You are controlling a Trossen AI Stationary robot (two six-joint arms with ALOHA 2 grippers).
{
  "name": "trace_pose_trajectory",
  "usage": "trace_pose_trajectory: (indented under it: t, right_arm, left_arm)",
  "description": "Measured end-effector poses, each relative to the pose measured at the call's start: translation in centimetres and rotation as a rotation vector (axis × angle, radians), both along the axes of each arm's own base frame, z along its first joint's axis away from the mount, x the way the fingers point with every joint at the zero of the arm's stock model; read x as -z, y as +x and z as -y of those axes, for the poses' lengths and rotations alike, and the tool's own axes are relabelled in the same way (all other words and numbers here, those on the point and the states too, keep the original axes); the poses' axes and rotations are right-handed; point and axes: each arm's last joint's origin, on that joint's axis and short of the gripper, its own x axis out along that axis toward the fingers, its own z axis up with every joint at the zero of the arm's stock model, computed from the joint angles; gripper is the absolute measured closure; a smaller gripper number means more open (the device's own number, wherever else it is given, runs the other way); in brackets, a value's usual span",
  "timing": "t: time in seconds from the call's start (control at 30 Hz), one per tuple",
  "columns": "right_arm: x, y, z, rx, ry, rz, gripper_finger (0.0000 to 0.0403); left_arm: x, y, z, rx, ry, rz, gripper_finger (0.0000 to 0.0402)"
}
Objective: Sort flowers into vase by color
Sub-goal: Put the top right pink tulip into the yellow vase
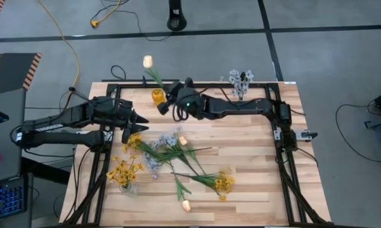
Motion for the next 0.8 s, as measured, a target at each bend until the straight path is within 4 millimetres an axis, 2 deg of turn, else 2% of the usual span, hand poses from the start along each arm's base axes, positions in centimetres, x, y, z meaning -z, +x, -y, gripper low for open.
trace_pose_trajectory:
  t: [0.17,0.53,0.73,0.8]
  right_arm:
    - [-1.2,0.1,1.7,-0.107,-0.093,0.107,0.0376]
    - [-2.0,-0.9,5.5,-0.232,-0.235,0.289,0.0375]
    - [-2.8,-1.5,6.7,-0.296,-0.291,0.363,0.0375]
    - [-2.2,-1.1,7.0,-0.31,-0.337,0.411,0.0375]
  left_arm:
    - [-0.5,-0.7,0.1,-0.03,0.022,0.039,0.0255]
    - [-0.9,-1.5,0.0,-0.122,0.067,0.072,0.0255]
    - [-0.9,-1.4,-0.1,-0.146,0.083,0.075,0.0255]
    - [-1.0,-1.4,-0.2,-0.17,0.095,0.078,0.0255]
